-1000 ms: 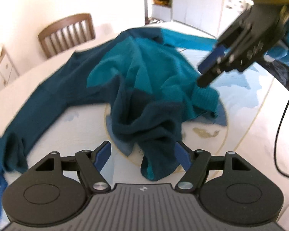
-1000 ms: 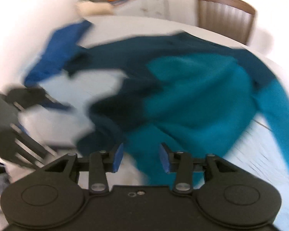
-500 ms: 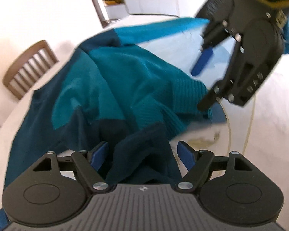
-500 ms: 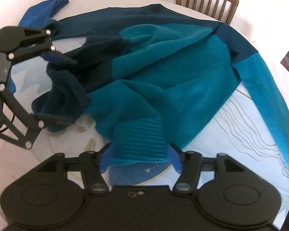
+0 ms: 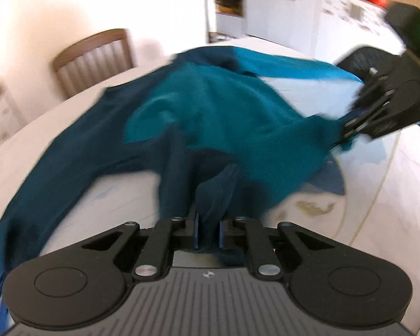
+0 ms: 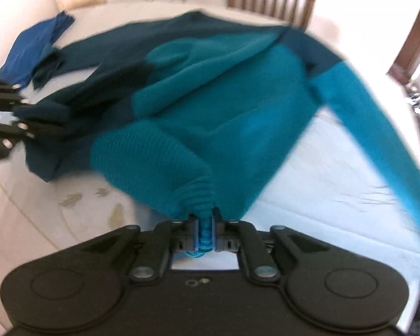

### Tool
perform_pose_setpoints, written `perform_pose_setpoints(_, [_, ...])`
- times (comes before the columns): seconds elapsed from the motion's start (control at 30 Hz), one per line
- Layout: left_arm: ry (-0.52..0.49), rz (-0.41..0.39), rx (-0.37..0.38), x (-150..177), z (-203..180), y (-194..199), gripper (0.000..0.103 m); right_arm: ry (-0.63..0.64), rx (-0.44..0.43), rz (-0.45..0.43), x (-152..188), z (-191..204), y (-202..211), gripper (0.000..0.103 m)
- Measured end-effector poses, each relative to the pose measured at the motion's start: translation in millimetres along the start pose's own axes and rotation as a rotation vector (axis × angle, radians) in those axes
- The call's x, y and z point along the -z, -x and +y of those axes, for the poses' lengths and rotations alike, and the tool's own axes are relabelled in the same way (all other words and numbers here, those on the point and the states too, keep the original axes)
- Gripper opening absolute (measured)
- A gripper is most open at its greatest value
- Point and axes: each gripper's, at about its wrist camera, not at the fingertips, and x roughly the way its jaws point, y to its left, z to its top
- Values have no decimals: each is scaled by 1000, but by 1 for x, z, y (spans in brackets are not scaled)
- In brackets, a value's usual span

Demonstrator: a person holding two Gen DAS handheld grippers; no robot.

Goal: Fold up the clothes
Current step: 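Pull the sweater hem with the right gripper to flatten it on the table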

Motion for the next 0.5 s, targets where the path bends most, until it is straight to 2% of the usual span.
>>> perform_pose_setpoints(0.13, [120,19,2,19,28,24,11,-74,42,-21,18,-39,38,103])
perform_pose_setpoints(0.23, [185,51,67,34,32,33,11,-128,35,0,40,-59,61,103])
perform_pose_setpoints(0.37, [233,108,226,50,8,32,11,-137,35,75,76,-63,75,103])
perform_pose_setpoints(0.5, [193,202,294,69,-20,19,11,-182,4,150,110,-64,76,103])
